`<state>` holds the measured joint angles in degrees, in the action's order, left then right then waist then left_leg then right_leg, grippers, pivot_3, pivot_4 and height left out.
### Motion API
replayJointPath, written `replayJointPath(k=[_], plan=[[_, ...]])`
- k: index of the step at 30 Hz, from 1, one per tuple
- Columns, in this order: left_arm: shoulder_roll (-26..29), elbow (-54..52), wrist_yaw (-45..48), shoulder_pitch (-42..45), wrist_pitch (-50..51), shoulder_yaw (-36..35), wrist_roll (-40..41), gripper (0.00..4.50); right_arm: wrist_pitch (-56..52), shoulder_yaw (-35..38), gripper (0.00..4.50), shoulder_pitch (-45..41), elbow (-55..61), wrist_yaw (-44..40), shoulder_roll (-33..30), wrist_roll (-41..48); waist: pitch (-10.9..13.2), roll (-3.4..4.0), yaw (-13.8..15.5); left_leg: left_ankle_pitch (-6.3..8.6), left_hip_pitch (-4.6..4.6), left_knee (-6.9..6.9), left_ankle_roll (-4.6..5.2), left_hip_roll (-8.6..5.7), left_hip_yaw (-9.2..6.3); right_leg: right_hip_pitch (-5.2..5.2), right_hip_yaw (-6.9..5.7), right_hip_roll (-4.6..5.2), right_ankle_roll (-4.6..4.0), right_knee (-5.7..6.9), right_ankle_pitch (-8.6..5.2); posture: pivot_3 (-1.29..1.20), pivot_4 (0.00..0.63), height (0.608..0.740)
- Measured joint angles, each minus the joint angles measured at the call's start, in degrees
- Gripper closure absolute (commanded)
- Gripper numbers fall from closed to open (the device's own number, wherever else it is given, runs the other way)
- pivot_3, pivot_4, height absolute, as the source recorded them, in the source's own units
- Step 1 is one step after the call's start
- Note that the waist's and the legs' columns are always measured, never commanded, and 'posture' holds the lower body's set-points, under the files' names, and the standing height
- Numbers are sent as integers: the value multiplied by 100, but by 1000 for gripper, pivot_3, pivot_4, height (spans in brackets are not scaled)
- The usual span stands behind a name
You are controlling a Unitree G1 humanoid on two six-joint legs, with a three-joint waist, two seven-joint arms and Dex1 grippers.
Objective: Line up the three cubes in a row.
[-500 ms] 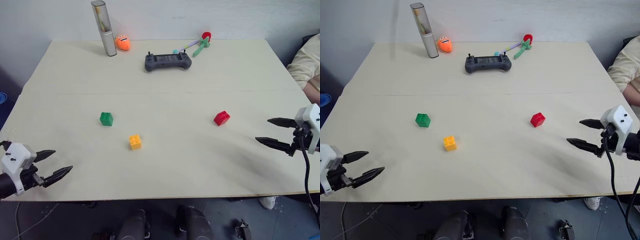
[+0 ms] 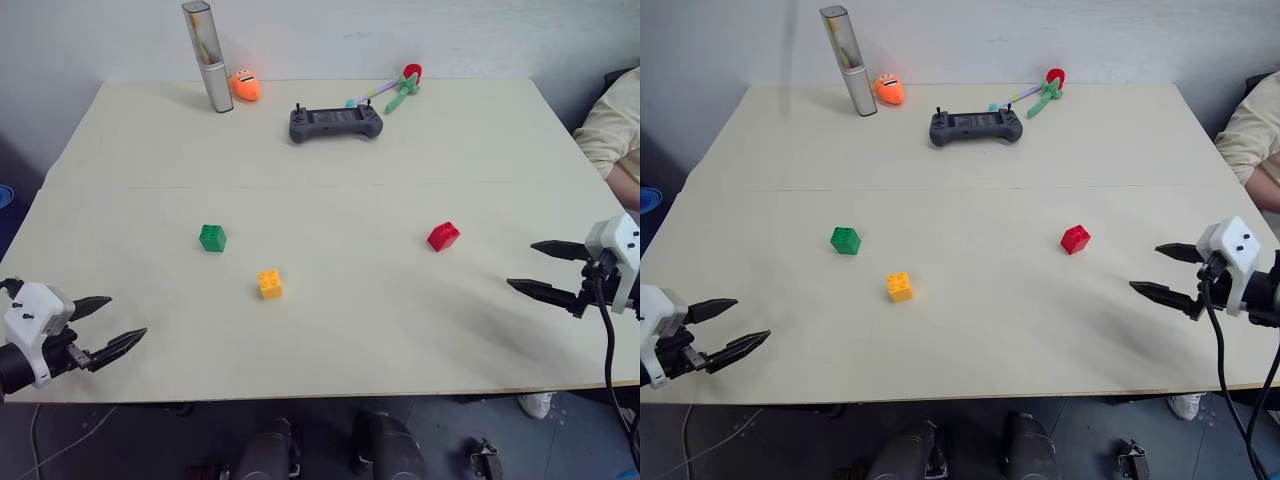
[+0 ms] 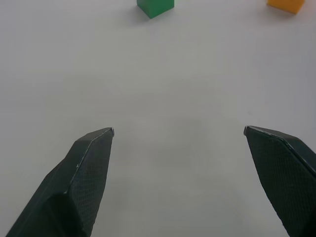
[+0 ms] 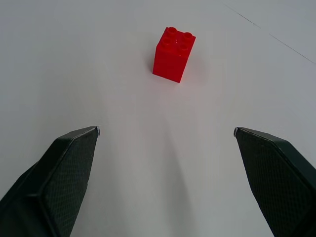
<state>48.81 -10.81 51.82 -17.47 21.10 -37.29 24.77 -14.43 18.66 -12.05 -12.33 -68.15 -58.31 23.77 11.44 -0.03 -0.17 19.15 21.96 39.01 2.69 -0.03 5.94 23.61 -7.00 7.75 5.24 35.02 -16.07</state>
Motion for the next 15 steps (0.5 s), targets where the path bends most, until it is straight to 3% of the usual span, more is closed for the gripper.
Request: replayJointPath(k=[15], plan=[[-2, 30, -95, 186, -34, 158, -41, 52, 70, 118, 0, 224, 101, 91, 0, 24, 0, 0, 7, 0, 0, 0, 0, 0, 0, -1, 0, 0, 0, 0, 0, 0, 150, 740]])
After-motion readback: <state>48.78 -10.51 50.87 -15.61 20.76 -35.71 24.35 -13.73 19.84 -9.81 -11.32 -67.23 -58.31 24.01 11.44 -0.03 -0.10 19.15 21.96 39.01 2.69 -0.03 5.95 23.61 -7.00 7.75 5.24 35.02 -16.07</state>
